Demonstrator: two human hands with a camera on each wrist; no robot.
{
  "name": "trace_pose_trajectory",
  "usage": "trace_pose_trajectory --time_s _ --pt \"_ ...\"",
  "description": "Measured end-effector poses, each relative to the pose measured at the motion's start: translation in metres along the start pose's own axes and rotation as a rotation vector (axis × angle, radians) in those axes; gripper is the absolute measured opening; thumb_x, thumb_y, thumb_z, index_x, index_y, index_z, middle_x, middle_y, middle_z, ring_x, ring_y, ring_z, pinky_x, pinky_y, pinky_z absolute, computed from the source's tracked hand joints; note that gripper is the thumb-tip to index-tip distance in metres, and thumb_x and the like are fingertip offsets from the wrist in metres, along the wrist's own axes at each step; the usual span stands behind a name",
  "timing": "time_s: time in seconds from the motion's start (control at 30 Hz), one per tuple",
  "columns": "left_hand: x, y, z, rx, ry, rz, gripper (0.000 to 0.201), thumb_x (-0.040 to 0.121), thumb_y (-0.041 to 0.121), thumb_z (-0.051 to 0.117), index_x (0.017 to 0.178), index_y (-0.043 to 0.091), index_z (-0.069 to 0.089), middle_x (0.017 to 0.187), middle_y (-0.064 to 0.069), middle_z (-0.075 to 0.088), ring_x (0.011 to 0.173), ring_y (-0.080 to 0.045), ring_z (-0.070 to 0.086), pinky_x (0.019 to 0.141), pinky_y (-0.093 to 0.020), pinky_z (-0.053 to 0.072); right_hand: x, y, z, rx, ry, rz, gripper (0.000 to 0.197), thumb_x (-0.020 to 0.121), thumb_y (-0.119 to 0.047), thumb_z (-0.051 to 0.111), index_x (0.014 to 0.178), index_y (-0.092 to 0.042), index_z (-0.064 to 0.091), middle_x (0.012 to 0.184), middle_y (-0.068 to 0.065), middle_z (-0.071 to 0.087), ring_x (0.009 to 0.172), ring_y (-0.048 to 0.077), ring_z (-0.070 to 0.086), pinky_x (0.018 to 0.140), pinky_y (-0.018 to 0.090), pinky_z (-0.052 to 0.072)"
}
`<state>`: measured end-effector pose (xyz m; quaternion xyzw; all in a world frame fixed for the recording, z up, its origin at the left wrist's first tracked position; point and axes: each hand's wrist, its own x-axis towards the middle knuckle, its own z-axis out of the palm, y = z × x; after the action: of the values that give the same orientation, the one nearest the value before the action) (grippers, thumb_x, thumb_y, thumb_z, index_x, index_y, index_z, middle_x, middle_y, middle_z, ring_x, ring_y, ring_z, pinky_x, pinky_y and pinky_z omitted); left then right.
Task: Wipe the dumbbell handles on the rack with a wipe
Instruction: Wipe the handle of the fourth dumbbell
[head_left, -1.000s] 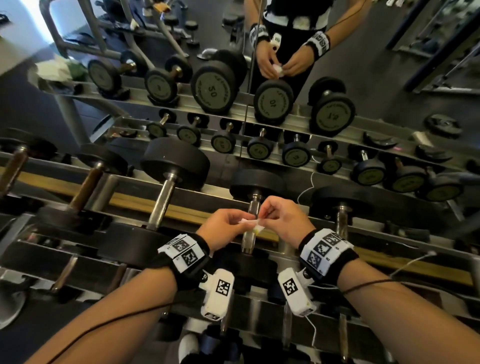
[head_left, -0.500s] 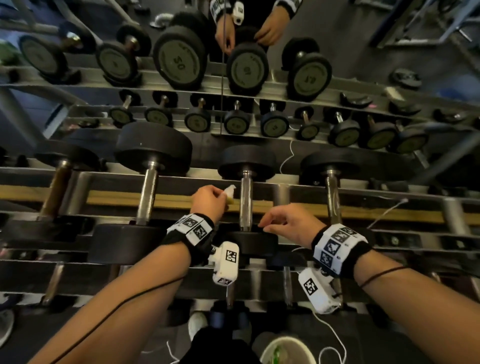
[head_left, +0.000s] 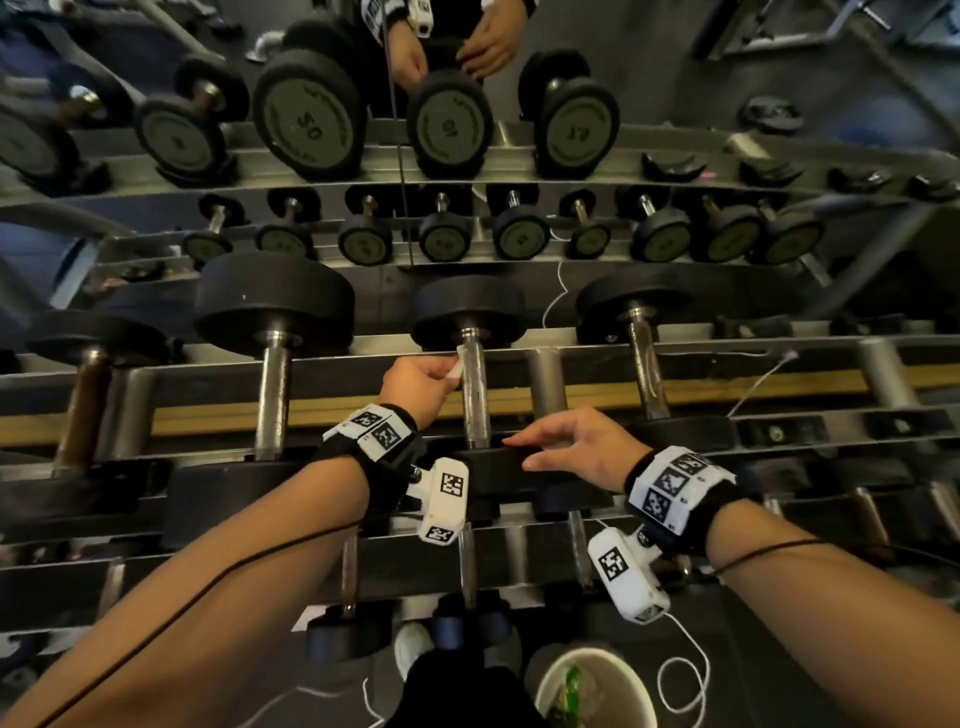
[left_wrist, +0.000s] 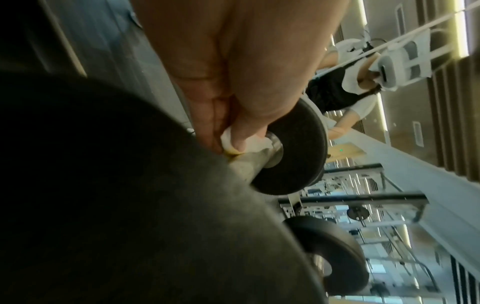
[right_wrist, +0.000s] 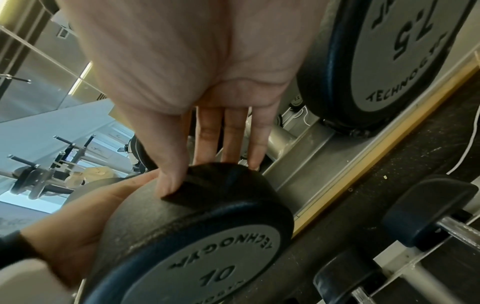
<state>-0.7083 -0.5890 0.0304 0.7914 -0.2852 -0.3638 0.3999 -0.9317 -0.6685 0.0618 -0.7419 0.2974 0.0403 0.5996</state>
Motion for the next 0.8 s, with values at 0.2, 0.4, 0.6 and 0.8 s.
trace_pose_trajectory --time_s 0.2,0.4,0.6,0.8 --pt "-0.039 -0.007 -0.007 0.188 -0.168 0.089 0.022 0.091 0.021 0.068 0.112 0.025 0.074 0.109 0.008 0.074 0.101 -0.001 0.062 0.088 -0.02 0.044 0.0 -0.002 0.0 0.02 -0.001 0.021 0.028 0.082 -0.013 0.073 0.106 -0.027 0.074 0.104 -0.009 0.074 0.1 0.003 0.067 0.09 0.023 0.051" --pt "-0.038 0.006 -0.026 0.333 -0.252 0.05 0.021 0.089 0.012 0.067 0.106 0.021 0.078 0.105 0.001 0.075 0.1 -0.013 0.067 0.094 -0.031 0.052 0.001 -0.004 -0.002 -0.015 0.0 0.051 0.026 0.082 -0.016 0.074 0.102 -0.032 0.074 0.102 -0.011 0.074 0.098 0.002 0.066 0.094 0.031 0.05" --pt "0.001 0.016 -0.015 0.138 0.052 -0.028 0.03 0.09 0.016 0.065 0.119 0.016 0.071 0.115 -0.008 0.072 0.112 -0.022 0.064 0.104 -0.035 0.046 0.001 0.0 0.001 -0.011 0.027 0.076 0.027 0.081 -0.019 0.075 0.102 -0.037 0.074 0.104 -0.014 0.073 0.101 0.002 0.066 0.1 0.038 0.049" --pt "-0.001 0.005 0.002 0.102 -0.114 -0.115 0.02 0.091 0.018 0.066 0.108 0.013 0.076 0.097 -0.011 0.075 0.091 -0.026 0.071 0.087 -0.035 0.058 -0.002 0.008 0.008 0.064 0.096 0.042 0.029 0.08 -0.016 0.076 0.099 -0.037 0.075 0.106 -0.01 0.074 0.105 0.007 0.066 0.103 0.041 0.048"
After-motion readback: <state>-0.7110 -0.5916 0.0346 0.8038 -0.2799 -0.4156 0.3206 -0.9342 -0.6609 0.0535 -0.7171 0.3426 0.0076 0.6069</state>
